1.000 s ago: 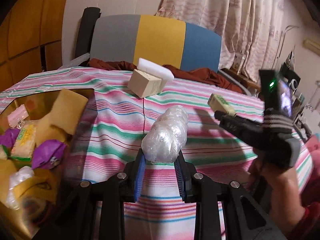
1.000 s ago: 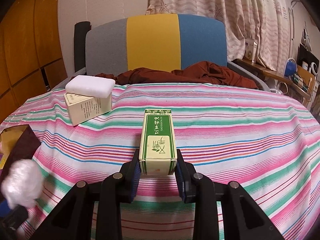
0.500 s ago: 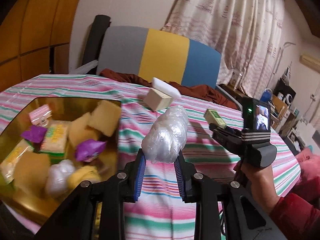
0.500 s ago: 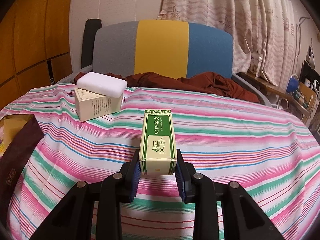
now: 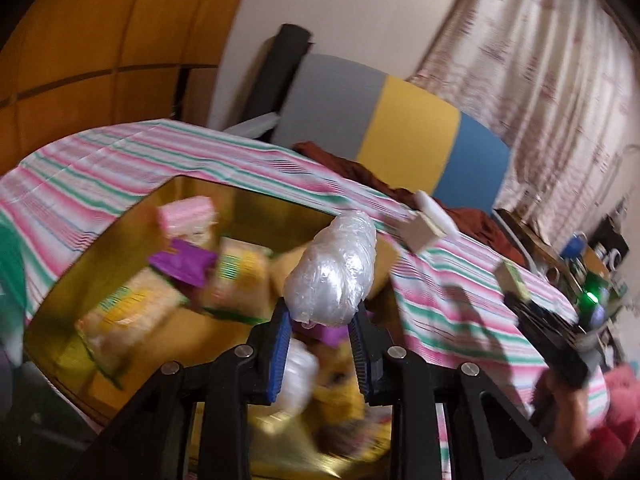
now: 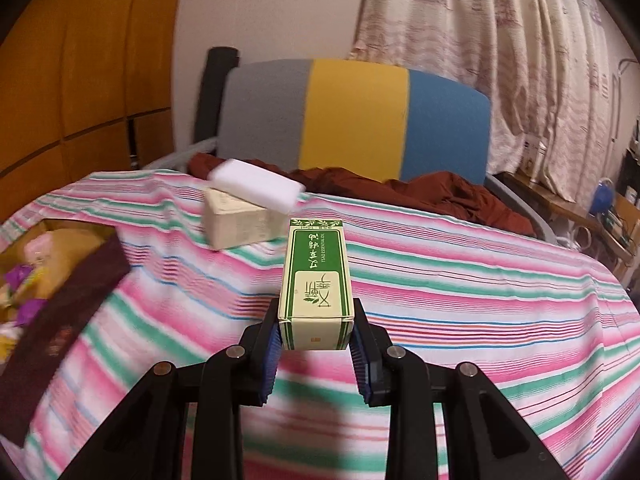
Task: Organize objects
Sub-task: 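Carry the wrapped ball and green box into the gold tray and release both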
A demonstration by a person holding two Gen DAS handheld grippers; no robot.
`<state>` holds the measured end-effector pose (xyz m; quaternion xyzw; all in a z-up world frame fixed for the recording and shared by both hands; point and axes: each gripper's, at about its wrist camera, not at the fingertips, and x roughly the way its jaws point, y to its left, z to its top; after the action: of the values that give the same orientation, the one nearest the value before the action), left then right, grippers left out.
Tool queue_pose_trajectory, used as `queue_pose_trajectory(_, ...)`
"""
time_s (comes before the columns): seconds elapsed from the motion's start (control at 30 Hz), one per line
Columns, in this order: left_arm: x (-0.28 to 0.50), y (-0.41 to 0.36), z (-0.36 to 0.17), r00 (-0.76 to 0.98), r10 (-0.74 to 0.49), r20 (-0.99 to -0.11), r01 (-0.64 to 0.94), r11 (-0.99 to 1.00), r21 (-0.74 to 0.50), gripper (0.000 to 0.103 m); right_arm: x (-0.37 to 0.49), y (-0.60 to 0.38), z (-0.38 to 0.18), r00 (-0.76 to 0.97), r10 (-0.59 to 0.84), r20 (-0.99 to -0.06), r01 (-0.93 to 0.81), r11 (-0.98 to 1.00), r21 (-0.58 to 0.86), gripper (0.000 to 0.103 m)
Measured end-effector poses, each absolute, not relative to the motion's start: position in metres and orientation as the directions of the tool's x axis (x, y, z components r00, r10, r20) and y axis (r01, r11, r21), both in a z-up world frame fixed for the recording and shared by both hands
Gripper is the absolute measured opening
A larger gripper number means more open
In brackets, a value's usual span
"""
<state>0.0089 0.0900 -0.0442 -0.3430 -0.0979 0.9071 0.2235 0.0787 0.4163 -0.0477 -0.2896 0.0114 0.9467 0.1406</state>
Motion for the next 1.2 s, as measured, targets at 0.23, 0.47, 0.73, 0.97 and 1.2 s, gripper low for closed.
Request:
queue_pose_trajectory(0.23,-0.048,0.063,-0.054,-0.639,0.417,-0.646,-0.249,-0.907,-0.34,0.029,0.098,0.357,-0.019,-0.859,0.112,-0.5,-0.154,-0.987,0.044,0.031)
queue_pose_trajectory(0.47,-0.104,0.075,-0.067,-0.53,0.407,-0.744,-0.22,-0.913,-0.343,0.032,0.109,0.313,-0.001,-0.878,0.0,-0.479,-0.065,-0.991,0.119,0.03)
queue_pose_trajectory(0.73,-0.115,0.066,-0.064,-0.541,0.412,-0.733,-0.167,-0.907,-0.387,0.08,0.114,0.276,0.003,-0.869,-0.097,-0.486,0.038,-0.991,0.13,0.031)
queue_pose_trajectory(0.97,-0.087,0.021,-0.045,-0.659,0.315,-0.683,-0.074,-0.931,-0.357,0.1,0.113,0.249,0.002,-0.837,-0.224,-0.499,0.161,-0.973,0.166,0.031)
queue_pose_trajectory(1.2,-0.076,-0.023,-0.028,-0.732,0.208,-0.649,0.029,-0.942,-0.334,0.103,0.105,0.21,-0.007,-0.725,-0.375,-0.578,0.344,-0.924,0.168,0.031)
